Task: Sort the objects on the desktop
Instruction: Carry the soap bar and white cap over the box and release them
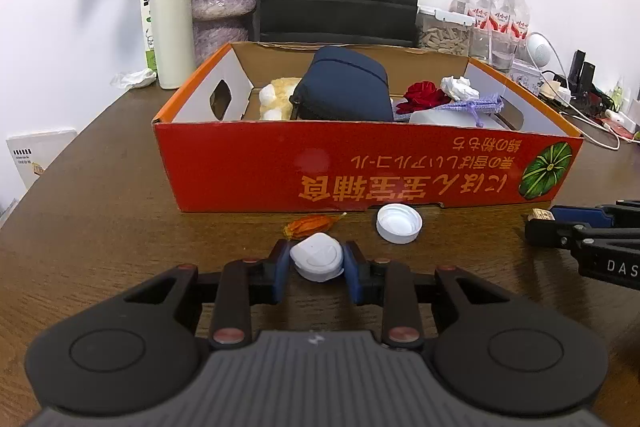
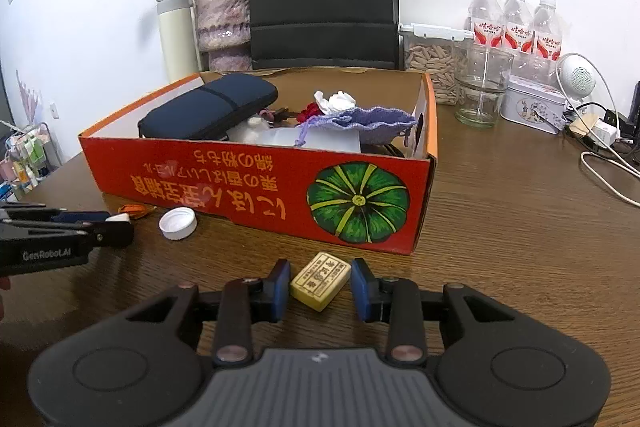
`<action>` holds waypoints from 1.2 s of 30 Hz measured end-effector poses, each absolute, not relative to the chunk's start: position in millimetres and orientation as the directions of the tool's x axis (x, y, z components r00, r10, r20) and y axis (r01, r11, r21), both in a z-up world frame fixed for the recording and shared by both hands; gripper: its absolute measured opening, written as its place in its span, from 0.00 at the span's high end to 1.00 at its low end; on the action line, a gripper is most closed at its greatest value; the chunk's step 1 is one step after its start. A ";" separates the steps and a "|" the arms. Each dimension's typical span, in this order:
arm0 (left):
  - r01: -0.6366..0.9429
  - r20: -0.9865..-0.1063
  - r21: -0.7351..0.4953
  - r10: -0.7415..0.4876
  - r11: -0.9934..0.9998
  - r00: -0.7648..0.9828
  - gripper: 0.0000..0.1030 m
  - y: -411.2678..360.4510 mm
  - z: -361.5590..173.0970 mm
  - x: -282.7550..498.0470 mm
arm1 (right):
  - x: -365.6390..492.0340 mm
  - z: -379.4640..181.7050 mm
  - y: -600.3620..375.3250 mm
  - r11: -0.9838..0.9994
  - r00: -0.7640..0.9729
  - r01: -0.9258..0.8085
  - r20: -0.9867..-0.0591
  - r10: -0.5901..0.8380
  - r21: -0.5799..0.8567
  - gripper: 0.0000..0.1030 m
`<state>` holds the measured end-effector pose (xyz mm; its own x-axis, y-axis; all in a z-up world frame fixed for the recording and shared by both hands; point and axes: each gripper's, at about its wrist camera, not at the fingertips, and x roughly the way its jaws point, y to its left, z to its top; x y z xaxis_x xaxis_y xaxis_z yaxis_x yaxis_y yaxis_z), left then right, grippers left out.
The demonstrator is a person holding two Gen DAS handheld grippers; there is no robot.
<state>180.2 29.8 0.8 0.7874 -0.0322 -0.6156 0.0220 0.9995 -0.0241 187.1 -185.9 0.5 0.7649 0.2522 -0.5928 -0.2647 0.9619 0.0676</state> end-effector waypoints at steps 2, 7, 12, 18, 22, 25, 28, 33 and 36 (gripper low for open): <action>0.017 -0.616 -0.031 -0.032 0.999 0.787 0.72 30.8 1.0 178.2 | 186.3 0.9 -185.9 0.961 0.765 -0.267 -0.591 0.255 0.069 0.69; 0.021 -0.612 -0.048 -0.046 0.999 0.790 0.72 34.3 3.7 172.3 | 181.6 3.9 -185.9 0.961 0.776 -0.267 -0.578 0.254 0.065 0.69; 0.045 -0.559 -0.048 -0.064 0.998 0.827 0.72 33.1 21.1 163.4 | 174.0 13.7 -188.5 0.962 0.799 -0.261 -0.542 0.258 0.073 0.69; 0.091 -0.461 -0.027 -0.093 0.995 0.883 0.72 27.6 58.8 161.5 | 174.6 43.7 -189.7 0.963 0.849 -0.261 -0.459 0.260 0.064 0.69; 0.105 -0.383 -0.010 -0.101 0.994 0.918 0.72 22.7 83.8 173.8 | 186.0 72.8 -184.4 0.964 0.886 -0.261 -0.382 0.261 0.054 0.69; 0.106 -0.345 -0.005 -0.101 0.994 0.933 0.72 18.8 95.3 186.1 | 197.2 90.1 -178.0 0.963 0.904 -0.267 -0.333 0.267 0.047 0.69; 0.102 -0.324 -0.009 -0.099 0.995 0.941 0.72 16.2 101.8 199.7 | 210.3 99.1 -170.8 0.962 0.911 -0.271 -0.309 0.271 0.047 0.69; 0.075 -0.306 -0.026 -0.079 0.997 0.949 0.72 19.6 103.2 221.4 | 232.3 97.2 -162.0 0.964 0.915 -0.257 -0.306 0.263 0.062 0.69; 0.046 -0.311 -0.052 -0.059 0.998 0.948 0.72 24.9 98.7 237.4 | 243.9 89.7 -156.8 0.965 0.911 -0.253 -0.321 0.260 0.065 0.69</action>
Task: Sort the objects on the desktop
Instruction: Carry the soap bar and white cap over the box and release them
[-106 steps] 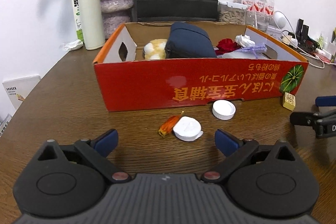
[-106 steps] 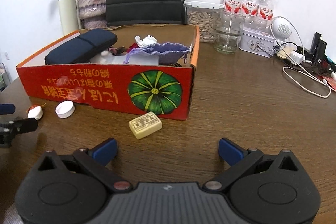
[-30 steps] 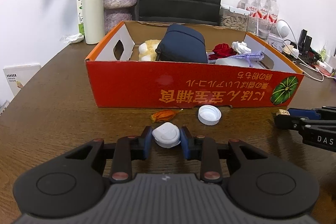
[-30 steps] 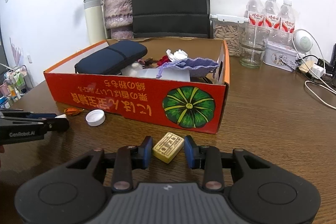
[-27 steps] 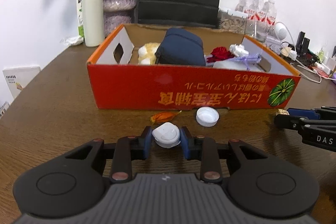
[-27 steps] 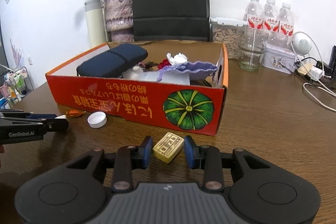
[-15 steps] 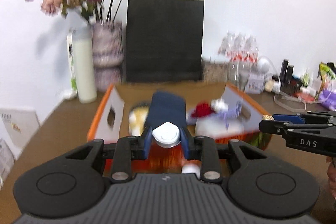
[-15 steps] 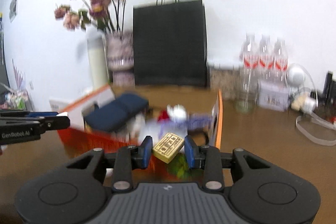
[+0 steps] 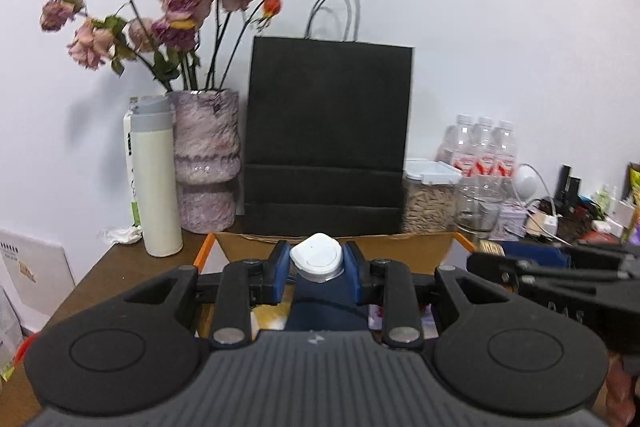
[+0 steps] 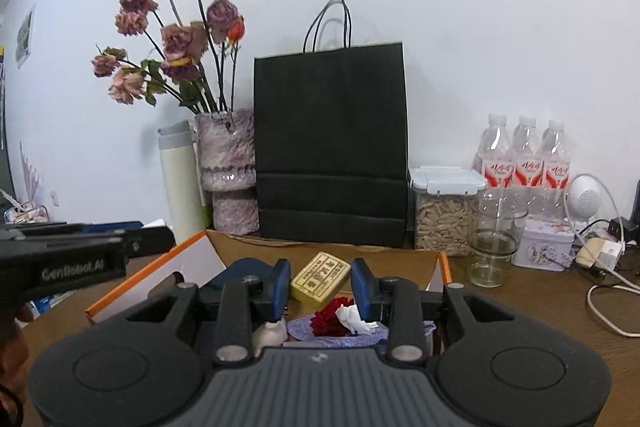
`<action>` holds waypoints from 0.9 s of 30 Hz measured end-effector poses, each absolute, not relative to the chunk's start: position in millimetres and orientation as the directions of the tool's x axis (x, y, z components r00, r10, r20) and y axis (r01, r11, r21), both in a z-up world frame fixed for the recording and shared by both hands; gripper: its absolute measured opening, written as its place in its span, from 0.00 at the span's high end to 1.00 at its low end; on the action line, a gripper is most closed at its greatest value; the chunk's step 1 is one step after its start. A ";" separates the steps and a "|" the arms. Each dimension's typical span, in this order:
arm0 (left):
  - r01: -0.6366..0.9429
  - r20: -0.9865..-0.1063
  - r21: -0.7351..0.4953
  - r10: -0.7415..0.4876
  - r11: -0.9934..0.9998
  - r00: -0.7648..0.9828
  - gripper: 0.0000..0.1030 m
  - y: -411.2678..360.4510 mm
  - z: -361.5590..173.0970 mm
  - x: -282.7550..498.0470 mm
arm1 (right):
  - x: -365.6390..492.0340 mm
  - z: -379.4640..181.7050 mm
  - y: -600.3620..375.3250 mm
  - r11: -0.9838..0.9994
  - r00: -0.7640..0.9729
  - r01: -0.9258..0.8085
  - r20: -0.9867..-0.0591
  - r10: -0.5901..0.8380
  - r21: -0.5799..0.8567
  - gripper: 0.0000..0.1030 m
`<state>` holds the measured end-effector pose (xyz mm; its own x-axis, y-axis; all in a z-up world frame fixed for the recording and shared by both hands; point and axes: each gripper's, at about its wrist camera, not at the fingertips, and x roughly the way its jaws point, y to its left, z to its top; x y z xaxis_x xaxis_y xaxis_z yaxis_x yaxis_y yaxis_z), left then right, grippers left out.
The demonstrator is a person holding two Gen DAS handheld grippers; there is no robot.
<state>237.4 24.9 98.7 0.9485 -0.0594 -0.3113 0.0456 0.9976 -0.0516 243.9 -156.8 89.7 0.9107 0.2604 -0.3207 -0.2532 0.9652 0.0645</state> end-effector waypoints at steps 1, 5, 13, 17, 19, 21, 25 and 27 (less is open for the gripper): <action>0.036 -0.314 -0.057 -0.053 0.998 0.948 0.72 26.9 97.2 241.8 | 247.4 87.2 -155.4 0.965 0.909 -0.254 -0.327 0.260 0.063 0.69; 0.001 -0.335 -0.066 -0.023 0.998 0.942 0.72 34.3 87.9 261.8 | 264.4 74.1 -152.6 0.968 0.900 -0.246 -0.358 0.249 0.053 0.69; -0.037 -0.413 -0.030 0.021 0.999 0.910 0.72 45.0 54.3 283.0 | 282.6 43.0 -159.5 0.977 0.876 -0.211 -0.435 0.209 0.045 0.69; -0.038 -0.417 -0.010 0.031 0.999 0.908 0.72 43.2 47.8 282.6 | 281.6 40.3 -158.3 0.976 0.875 -0.213 -0.438 0.206 0.033 0.69; -0.038 -0.416 -0.010 0.030 0.999 0.909 0.72 42.9 47.6 282.3 | 281.8 38.9 -157.8 0.976 0.873 -0.214 -0.442 0.204 0.027 0.69; -0.037 -0.414 -0.009 0.030 0.999 0.910 0.72 42.6 47.4 282.1 | 282.5 37.6 -157.4 0.976 0.870 -0.216 -0.449 0.204 0.026 0.69; -0.036 -0.412 -0.010 0.029 0.999 0.911 0.72 42.3 47.4 281.5 | 282.2 36.6 -156.0 0.976 0.869 -0.216 -0.453 0.200 0.016 0.69; -0.034 -0.407 -0.011 0.027 0.999 0.913 0.71 42.6 47.9 281.0 | 282.2 36.5 -155.7 0.976 0.868 -0.216 -0.455 0.199 0.016 0.69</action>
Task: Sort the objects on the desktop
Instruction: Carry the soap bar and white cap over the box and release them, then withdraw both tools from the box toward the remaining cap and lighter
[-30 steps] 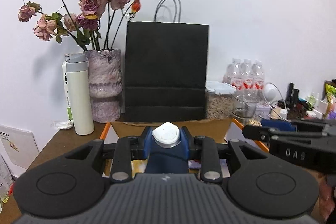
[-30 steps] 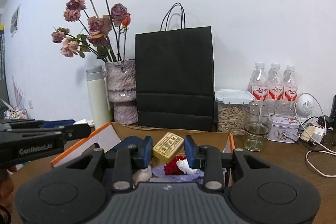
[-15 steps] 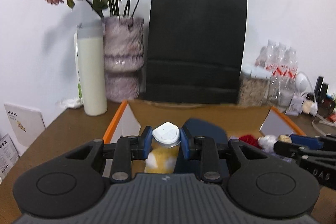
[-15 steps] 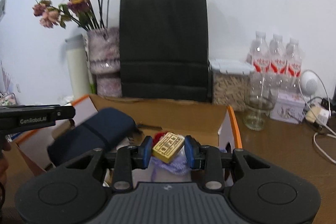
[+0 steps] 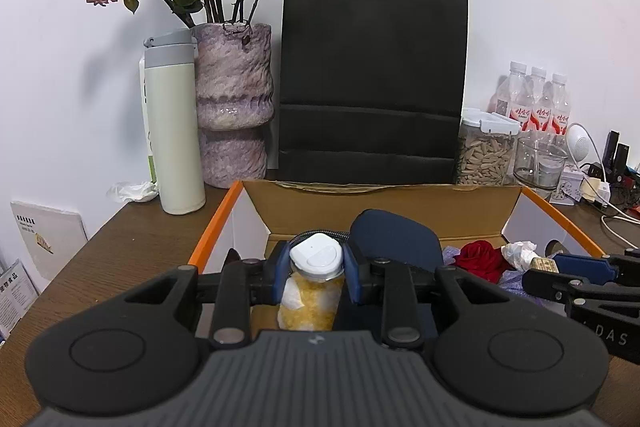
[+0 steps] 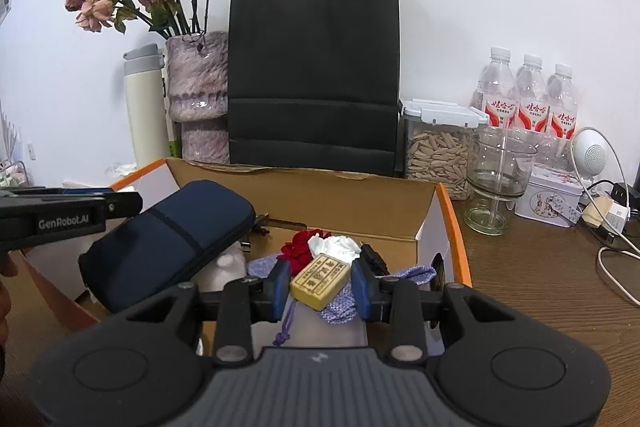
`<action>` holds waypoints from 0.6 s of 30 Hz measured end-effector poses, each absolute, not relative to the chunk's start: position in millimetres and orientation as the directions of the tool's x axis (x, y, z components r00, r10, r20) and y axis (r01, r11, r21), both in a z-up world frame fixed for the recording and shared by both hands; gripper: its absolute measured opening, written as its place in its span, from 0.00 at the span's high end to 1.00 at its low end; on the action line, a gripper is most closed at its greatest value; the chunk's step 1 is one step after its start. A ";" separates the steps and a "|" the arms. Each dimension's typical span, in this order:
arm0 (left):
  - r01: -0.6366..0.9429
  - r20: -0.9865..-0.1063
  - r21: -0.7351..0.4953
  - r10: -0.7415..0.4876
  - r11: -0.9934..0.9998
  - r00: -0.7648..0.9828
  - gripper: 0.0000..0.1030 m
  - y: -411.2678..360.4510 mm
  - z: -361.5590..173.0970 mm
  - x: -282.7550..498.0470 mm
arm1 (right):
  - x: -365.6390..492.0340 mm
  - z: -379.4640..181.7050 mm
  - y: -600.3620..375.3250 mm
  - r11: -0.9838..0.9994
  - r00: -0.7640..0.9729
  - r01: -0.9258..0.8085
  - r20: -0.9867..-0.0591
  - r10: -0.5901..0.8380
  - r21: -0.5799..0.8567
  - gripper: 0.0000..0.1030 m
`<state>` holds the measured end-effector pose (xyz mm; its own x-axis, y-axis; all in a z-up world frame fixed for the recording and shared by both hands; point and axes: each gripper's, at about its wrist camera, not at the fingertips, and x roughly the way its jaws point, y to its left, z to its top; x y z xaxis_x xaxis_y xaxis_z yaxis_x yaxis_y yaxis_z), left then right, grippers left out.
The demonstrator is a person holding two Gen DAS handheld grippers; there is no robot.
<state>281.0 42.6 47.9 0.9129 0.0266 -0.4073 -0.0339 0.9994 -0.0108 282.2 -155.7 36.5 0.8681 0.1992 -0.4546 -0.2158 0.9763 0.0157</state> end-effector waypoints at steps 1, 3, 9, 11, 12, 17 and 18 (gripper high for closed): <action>-0.035 -0.404 -0.011 0.027 0.999 0.914 0.71 42.5 48.4 280.5 | 282.2 36.4 -155.9 0.976 0.868 -0.215 -0.455 0.199 0.017 0.68; -0.037 -0.400 -0.010 0.030 0.999 0.916 0.70 42.1 49.7 279.5 | 281.6 37.2 -157.1 0.977 0.870 -0.212 -0.450 0.203 0.031 0.67; -0.053 -0.364 -0.019 0.042 0.998 0.930 0.27 43.2 54.7 270.7 | 277.5 41.2 -157.4 0.979 0.885 -0.202 -0.422 0.195 0.027 0.25; -0.064 -0.348 -0.026 0.051 0.998 0.936 0.10 44.8 56.4 266.9 | 274.9 42.0 -155.9 0.982 0.895 -0.190 -0.410 0.179 0.012 0.09; -0.071 -0.339 -0.029 0.057 0.997 0.939 0.00 45.6 57.0 265.0 | 273.5 42.4 -154.6 0.983 0.900 -0.182 -0.403 0.166 -0.002 0.01; -0.069 -0.321 -0.032 0.055 0.997 0.945 0.00 44.7 58.4 258.1 | 265.4 41.9 -151.9 0.984 0.908 -0.172 -0.394 0.145 -0.036 0.00; -0.067 -0.321 -0.028 0.054 0.997 0.946 0.00 44.3 58.1 257.3 | 263.5 42.4 -152.2 0.984 0.908 -0.175 -0.391 0.148 -0.034 0.00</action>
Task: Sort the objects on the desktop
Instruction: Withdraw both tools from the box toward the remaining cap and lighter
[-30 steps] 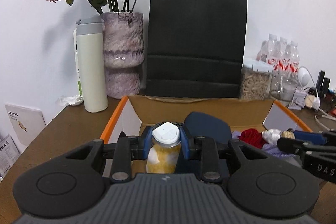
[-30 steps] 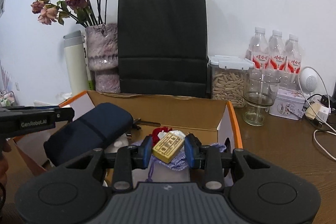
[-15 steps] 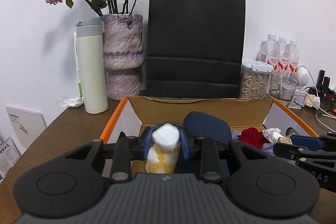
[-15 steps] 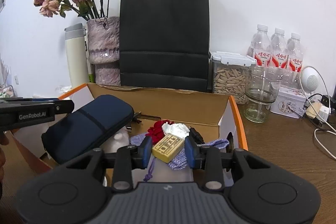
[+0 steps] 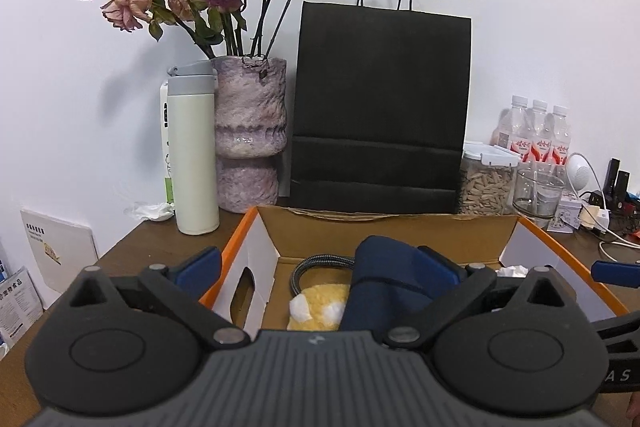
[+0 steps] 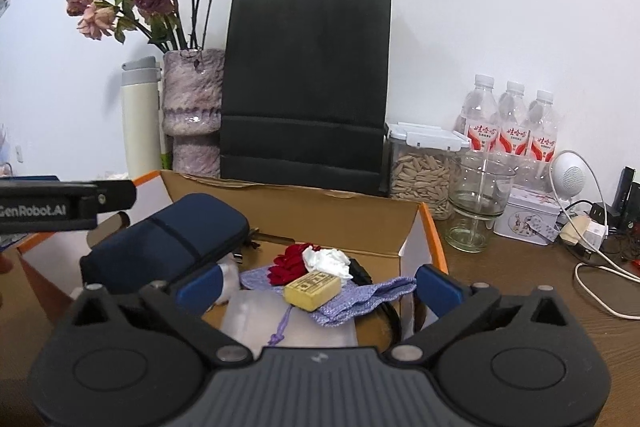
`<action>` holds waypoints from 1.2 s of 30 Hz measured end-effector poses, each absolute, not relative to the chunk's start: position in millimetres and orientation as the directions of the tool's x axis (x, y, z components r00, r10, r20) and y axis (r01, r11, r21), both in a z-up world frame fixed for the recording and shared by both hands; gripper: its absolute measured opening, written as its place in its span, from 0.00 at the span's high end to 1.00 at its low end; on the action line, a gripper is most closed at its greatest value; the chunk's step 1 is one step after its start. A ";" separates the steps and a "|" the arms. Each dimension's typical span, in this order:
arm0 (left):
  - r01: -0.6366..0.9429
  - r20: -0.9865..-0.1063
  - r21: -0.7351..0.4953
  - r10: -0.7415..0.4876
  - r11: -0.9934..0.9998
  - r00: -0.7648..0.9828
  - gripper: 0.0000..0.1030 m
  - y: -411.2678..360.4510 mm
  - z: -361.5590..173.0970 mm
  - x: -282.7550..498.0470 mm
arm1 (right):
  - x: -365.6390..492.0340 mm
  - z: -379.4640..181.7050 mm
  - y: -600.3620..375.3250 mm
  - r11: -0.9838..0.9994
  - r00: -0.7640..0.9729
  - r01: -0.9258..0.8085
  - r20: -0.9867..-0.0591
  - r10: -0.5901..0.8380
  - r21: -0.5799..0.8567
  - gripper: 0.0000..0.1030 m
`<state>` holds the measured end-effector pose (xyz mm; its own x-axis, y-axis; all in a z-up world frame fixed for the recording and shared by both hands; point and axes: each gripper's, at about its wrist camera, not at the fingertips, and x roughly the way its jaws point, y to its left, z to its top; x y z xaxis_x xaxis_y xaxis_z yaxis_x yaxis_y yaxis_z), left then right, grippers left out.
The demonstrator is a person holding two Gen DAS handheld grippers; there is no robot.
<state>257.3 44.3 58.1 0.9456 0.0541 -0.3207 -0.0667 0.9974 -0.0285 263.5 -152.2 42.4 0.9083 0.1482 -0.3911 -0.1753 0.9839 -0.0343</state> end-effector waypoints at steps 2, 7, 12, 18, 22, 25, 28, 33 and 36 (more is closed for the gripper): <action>-0.065 -0.319 -0.018 0.056 0.998 0.946 0.00 42.6 57.6 255.2 | 259.6 43.4 -152.7 0.984 0.910 -0.177 -0.385 0.151 -0.033 0.00; -0.068 -0.311 -0.010 0.062 0.998 0.948 0.00 41.0 56.6 249.2 | 250.0 44.6 -155.0 0.983 0.913 -0.180 -0.377 0.156 -0.029 0.00; -0.070 -0.283 0.013 0.071 0.997 0.956 0.00 38.2 53.8 236.6 | 237.3 45.2 -160.1 0.987 0.924 -0.159 -0.352 0.148 -0.003 0.00; -0.048 -0.287 0.028 0.054 0.998 0.956 0.00 38.0 47.6 218.1 | 217.8 43.5 -165.9 0.989 0.930 -0.148 -0.341 0.139 0.000 0.00; -0.039 -0.294 0.029 0.046 0.999 0.955 0.00 39.8 44.4 202.7 | 201.1 37.9 -167.1 0.988 0.923 -0.152 -0.358 0.138 -0.013 0.00; -0.022 -0.315 0.032 0.031 0.999 0.949 0.00 39.7 40.8 191.2 | 191.0 32.5 -167.6 0.987 0.911 -0.162 -0.387 0.144 -0.012 0.00; -0.004 -0.340 0.034 0.015 0.999 0.940 0.00 38.9 36.4 182.7 | 183.8 27.3 -167.8 0.985 0.895 -0.172 -0.418 0.157 0.002 0.00; 0.016 -0.383 0.035 -0.002 0.999 0.924 0.00 36.7 27.5 172.8 | 175.9 19.1 -166.6 0.984 0.871 -0.177 -0.465 0.159 0.006 0.00; 0.018 -0.408 0.030 -0.004 0.999 0.913 0.00 36.8 23.6 172.2 | 176.2 14.0 -163.9 0.982 0.853 -0.187 -0.497 0.162 -0.002 0.00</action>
